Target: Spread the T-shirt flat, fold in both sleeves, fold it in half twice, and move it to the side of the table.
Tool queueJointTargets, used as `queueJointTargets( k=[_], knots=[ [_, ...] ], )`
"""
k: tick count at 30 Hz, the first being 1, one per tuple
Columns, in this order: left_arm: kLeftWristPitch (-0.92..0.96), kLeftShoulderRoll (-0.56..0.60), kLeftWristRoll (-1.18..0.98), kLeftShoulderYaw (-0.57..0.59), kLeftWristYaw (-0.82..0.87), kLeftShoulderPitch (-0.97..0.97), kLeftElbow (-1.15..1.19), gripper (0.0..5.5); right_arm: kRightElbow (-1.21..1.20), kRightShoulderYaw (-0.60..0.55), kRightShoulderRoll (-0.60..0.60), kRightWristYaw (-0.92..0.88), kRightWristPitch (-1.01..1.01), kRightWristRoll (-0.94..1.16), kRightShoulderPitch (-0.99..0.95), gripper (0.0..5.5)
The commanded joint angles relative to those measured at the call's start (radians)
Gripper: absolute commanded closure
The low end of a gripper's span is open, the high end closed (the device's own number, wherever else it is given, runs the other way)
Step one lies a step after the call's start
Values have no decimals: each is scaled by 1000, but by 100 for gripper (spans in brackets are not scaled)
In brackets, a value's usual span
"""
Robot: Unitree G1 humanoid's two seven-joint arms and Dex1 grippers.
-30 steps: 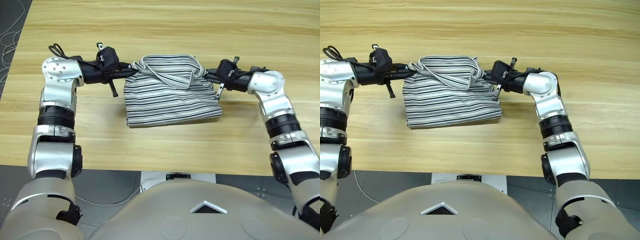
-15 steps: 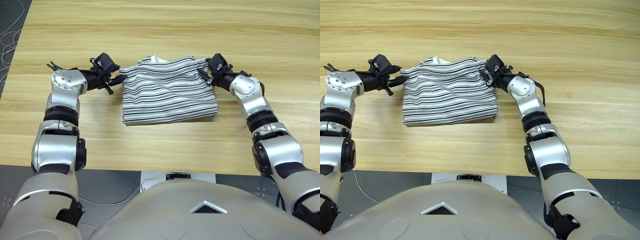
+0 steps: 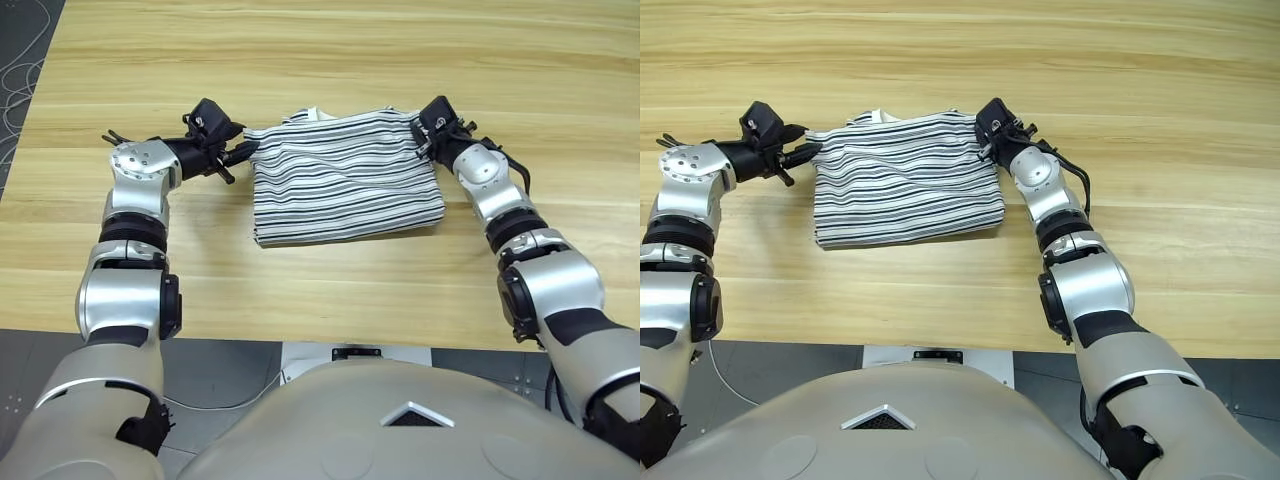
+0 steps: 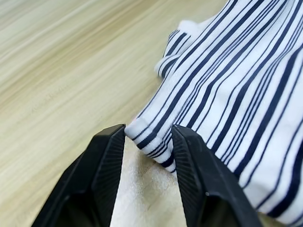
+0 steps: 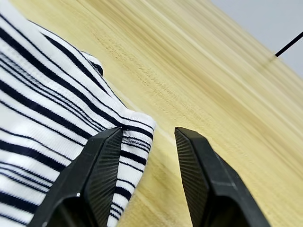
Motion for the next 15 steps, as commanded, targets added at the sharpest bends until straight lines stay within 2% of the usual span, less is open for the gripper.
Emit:
queueJointTargets(
  k=[1, 4, 7, 10, 15],
  knots=[
    [16, -33, 77, -39, 131, -6, 93, 371, 67, 11, -10, -37, 57, -35, 37, 345],
    [6, -41, 82, -41, 155, 0, 120, 371, 66, 14, 1, -37, 41, -43, 47, 345],
    [-49, -42, 29, -6, 81, -15, 83, 371, 27, 5, 0, -63, -12, -37, 26, 345],
    [-65, -30, -36, 39, 11, -37, -9, 371, -75, -7, -4, -100, -80, -30, 8, 345],
    [-18, 1, -81, 62, -51, -11, -197, 371, -233, -13, -3, -102, -79, -24, 37, 345]
  ],
)
